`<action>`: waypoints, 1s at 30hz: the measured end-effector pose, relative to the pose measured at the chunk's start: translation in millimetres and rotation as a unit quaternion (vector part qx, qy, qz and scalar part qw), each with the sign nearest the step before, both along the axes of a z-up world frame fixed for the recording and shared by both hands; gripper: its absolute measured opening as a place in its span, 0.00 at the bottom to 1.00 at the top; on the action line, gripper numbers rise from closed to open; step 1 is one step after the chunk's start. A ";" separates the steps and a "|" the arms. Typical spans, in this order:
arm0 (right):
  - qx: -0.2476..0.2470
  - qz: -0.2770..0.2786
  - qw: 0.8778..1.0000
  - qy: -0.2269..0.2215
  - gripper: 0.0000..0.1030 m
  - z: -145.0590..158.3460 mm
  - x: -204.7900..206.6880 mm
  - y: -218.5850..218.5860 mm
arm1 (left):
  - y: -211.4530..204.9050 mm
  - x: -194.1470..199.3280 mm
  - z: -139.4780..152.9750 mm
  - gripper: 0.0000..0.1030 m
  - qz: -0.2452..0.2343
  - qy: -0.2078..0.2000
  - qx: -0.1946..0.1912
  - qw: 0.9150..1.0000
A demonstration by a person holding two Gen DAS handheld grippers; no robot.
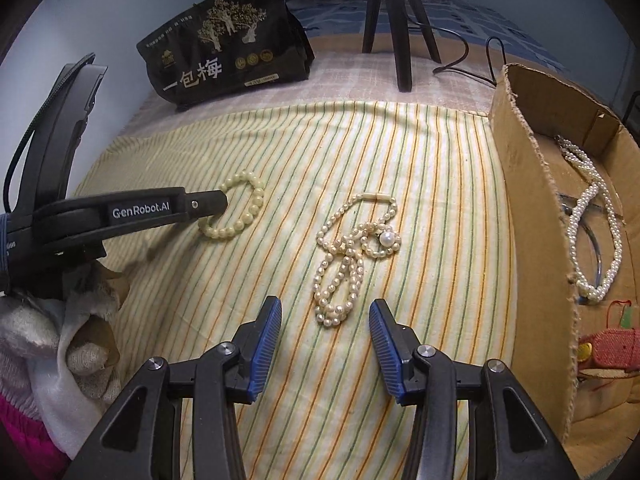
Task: Organize jewelry
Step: 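Close the left tool on the pale bead bracelet while the right grasps the pearl strand, then lift and carry the bracelet and pearl strand in both tools over the box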
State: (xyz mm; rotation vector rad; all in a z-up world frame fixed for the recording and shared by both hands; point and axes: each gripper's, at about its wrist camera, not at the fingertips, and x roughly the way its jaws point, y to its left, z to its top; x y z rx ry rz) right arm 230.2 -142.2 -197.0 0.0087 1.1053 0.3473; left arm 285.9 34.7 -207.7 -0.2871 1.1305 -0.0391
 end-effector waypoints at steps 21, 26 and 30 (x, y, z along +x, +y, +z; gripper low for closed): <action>0.001 -0.004 1.000 -0.010 0.05 3.7 3.1 -0.7 | 13.8 -4.0 6.7 0.05 0.025 -0.001 -0.048 0.999; 0.016 -0.003 1.000 -0.022 0.05 17.0 -2.4 -3.0 | 15.6 -9.9 19.8 0.05 0.022 -0.020 -0.059 0.998; 0.045 -0.011 0.998 -0.040 0.05 36.3 -5.4 -9.9 | 17.0 -13.8 30.6 0.05 0.022 -0.030 -0.075 0.996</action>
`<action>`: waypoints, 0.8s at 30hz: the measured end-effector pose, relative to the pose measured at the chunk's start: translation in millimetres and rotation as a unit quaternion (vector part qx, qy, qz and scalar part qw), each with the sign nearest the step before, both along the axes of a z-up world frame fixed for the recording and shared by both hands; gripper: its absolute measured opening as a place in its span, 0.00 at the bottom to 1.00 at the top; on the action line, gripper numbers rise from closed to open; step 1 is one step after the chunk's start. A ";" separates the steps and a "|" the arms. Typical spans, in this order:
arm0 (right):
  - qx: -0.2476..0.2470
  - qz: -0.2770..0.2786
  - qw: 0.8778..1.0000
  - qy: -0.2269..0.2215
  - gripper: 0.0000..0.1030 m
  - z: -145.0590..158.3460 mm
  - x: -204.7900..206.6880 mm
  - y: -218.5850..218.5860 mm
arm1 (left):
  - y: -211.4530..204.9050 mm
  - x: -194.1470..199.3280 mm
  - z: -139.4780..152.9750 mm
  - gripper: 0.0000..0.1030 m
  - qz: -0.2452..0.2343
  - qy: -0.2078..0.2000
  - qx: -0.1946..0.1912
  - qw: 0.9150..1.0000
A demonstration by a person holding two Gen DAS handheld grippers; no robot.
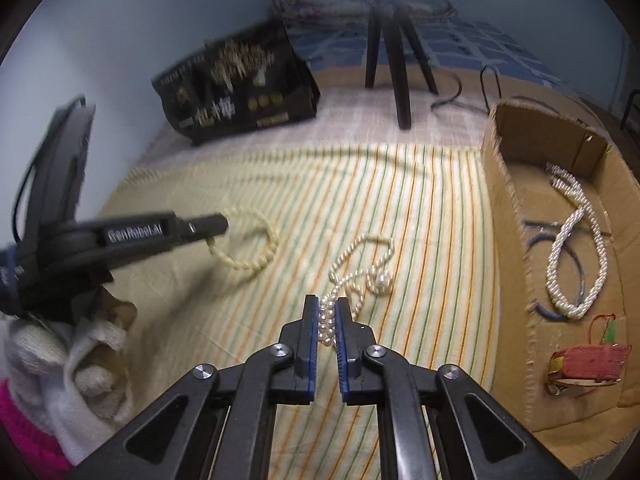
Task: Organize jewelry
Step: 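Lift and carry the bracelet and pearl strand in both tools over the box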
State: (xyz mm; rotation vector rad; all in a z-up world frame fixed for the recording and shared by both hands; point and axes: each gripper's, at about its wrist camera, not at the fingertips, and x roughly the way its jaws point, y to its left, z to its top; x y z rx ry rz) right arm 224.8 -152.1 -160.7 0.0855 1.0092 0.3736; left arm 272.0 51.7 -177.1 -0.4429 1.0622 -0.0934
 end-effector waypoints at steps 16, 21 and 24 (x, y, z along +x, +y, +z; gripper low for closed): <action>0.053 -0.024 0.995 -0.078 0.05 80.3 -20.7 -14.3 | -18.0 -33.2 64.1 0.05 -0.028 -0.065 -0.029 0.997; 0.055 -0.024 0.993 -0.103 0.05 104.1 -36.8 -18.3 | -23.4 -45.9 81.4 0.05 -0.038 -0.083 -0.030 0.995; 0.056 -0.025 0.991 -0.121 0.05 120.5 -48.9 -21.7 | -26.5 -54.0 92.9 0.05 -0.042 -0.092 -0.032 0.994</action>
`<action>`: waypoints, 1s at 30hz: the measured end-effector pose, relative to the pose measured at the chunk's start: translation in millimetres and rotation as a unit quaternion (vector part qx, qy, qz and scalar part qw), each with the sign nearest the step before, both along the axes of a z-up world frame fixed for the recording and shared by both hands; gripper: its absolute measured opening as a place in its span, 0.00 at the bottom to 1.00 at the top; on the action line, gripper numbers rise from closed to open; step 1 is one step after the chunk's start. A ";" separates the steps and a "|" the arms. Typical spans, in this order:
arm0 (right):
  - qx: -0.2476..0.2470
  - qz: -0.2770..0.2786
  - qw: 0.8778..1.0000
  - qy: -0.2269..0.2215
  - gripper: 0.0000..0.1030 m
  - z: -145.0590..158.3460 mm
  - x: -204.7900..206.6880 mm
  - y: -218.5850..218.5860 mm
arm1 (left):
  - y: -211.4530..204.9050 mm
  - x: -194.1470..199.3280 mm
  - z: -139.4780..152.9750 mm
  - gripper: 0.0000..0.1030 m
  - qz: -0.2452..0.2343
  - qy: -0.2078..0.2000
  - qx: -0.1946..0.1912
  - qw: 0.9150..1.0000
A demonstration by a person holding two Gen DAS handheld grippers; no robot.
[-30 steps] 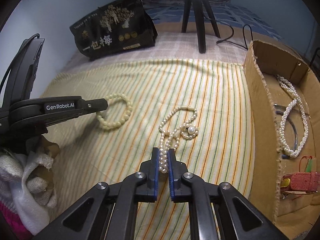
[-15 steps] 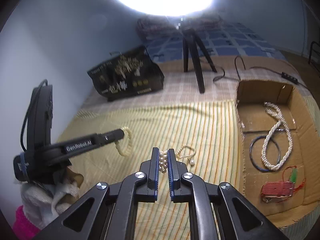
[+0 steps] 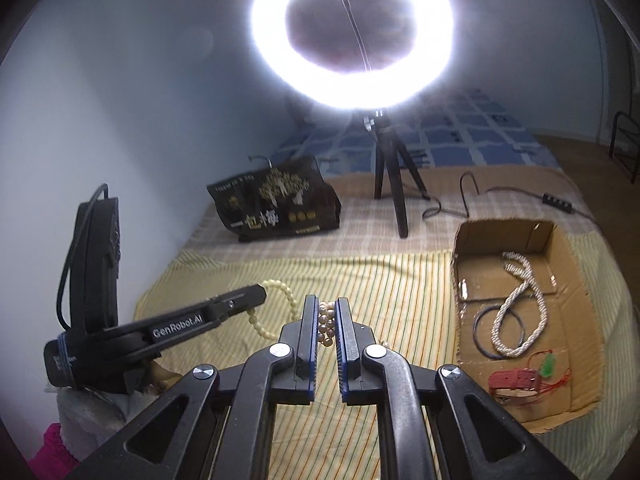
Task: Organize jewelry
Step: 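Lift and carry the bracelet and pearl strand in both tools over the box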
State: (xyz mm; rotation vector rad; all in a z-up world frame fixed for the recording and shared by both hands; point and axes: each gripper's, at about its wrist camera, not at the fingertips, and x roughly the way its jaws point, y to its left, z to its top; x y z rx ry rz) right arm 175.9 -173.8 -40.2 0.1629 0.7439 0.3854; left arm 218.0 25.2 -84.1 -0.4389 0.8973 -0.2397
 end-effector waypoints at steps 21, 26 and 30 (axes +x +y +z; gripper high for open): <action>-0.002 -0.075 0.995 -0.071 0.05 55.2 -38.0 -74.7 | -66.0 -29.6 43.6 0.05 -0.059 -0.039 -0.015 0.997; -0.008 -0.103 0.992 -0.076 0.05 56.8 -39.4 -101.1 | -89.7 -30.0 45.7 0.05 -0.076 -0.040 -0.019 0.996; -0.009 -0.128 0.989 -0.073 0.05 54.0 -40.3 -126.9 | -105.0 -28.8 46.3 0.05 -0.085 -0.038 -0.026 0.995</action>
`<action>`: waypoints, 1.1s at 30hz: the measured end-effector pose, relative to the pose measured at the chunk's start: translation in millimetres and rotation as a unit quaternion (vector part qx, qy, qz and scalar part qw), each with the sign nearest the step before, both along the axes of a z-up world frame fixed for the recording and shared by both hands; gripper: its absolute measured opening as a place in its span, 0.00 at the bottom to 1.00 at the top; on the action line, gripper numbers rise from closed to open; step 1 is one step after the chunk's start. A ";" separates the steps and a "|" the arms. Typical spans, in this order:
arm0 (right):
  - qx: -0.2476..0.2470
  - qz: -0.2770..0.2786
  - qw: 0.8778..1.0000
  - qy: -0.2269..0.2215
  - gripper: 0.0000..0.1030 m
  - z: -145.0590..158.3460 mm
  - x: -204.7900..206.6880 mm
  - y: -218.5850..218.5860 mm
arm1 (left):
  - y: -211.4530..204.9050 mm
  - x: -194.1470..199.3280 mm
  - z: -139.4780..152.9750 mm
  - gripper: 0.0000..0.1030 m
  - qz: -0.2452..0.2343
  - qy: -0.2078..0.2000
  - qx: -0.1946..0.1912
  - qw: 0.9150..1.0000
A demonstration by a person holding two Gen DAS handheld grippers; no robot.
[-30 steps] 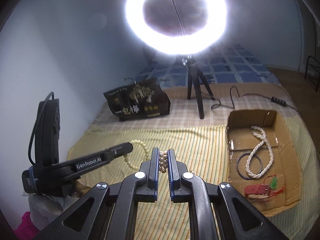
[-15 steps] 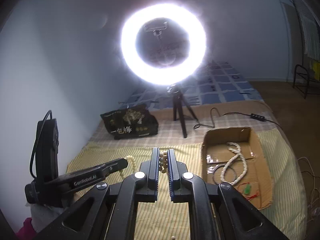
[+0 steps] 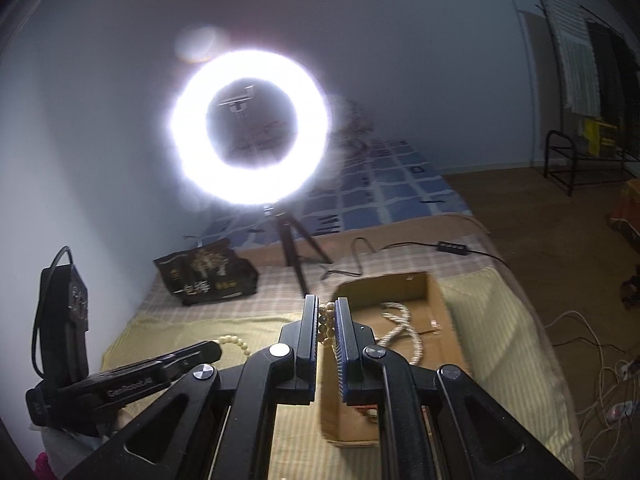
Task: Organize jewelry
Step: 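Lift and carry the bracelet and pearl strand in both tools over the box, then open the left tool releasing the bracelet while the right releases the strand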
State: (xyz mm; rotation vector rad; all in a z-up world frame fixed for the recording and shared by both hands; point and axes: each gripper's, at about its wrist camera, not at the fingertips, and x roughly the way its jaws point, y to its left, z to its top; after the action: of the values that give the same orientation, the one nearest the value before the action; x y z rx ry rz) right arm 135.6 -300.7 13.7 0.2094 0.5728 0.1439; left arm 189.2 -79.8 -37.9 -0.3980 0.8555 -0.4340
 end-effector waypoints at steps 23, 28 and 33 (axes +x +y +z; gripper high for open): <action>-0.005 -0.044 0.998 0.054 0.05 -43.9 6.6 -71.0 | -79.4 34.4 -33.1 0.05 -0.033 0.014 0.025 0.999; -0.008 -0.038 0.997 0.071 0.05 -57.1 12.3 -73.6 | -87.5 43.1 -43.3 0.05 -0.034 0.022 0.033 0.999; -0.003 -0.034 0.995 0.089 0.05 -69.1 18.9 -75.0 | -90.3 48.3 -52.0 0.05 -0.029 0.032 0.037 0.998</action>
State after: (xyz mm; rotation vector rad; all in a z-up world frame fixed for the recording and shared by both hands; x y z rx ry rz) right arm 154.5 -375.7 -55.4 0.2382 0.7433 0.0575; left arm 237.5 -170.1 -89.9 -0.3199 0.9447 -0.4441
